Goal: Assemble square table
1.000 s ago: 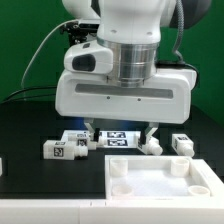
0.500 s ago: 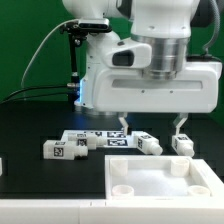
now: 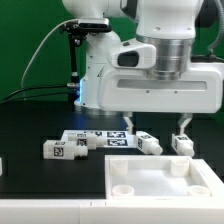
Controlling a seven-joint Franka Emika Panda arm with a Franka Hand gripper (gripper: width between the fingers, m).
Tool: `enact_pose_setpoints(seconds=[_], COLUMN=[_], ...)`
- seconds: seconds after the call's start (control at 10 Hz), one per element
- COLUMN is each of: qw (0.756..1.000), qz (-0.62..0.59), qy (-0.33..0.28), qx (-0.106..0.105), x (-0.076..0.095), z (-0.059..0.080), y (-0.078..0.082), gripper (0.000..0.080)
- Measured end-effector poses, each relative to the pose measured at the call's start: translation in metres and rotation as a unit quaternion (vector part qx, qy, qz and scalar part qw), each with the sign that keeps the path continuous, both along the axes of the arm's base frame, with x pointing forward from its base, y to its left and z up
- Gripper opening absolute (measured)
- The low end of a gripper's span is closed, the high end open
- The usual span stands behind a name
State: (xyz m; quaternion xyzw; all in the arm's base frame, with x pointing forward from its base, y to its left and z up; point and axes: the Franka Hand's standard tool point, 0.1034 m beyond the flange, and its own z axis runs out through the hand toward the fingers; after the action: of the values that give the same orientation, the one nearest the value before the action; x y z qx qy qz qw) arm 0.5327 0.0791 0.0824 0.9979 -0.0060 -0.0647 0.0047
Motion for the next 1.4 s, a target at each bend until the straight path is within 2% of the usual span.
enact_pose_setpoints(seconds=[0.2, 0.3, 0.6, 0.7, 0.8, 0.9, 1.0, 1.4], qw=[1.0, 1.0, 1.0, 0.998, 0.995, 0.994, 0.994, 0.996], qz=[-0.021, -0.028, -0.023, -0.061, -0.095, -0.104, -0.1, -0.078], qy=[0.006, 0.006, 0.008, 0.005, 0.004, 0.009, 0.014, 0.01], qx=[0.006, 0.002, 0.002, 0.01, 0.026, 0.032, 0.033, 0.035], x=[-0.02, -0.027, -0.028, -0.035, -0.051, -0.065, -0.07, -0.069], z=[0.004, 0.006, 0.004, -0.003, -0.019, -0.032, -0.037, -0.037], y=[0.041, 0.051, 0.052, 0.057, 0.066, 0.073, 0.077, 0.076], gripper=[0.0649, 0.0649, 0.0649, 0.0649, 0.0649, 0.0649, 0.0649, 0.0649])
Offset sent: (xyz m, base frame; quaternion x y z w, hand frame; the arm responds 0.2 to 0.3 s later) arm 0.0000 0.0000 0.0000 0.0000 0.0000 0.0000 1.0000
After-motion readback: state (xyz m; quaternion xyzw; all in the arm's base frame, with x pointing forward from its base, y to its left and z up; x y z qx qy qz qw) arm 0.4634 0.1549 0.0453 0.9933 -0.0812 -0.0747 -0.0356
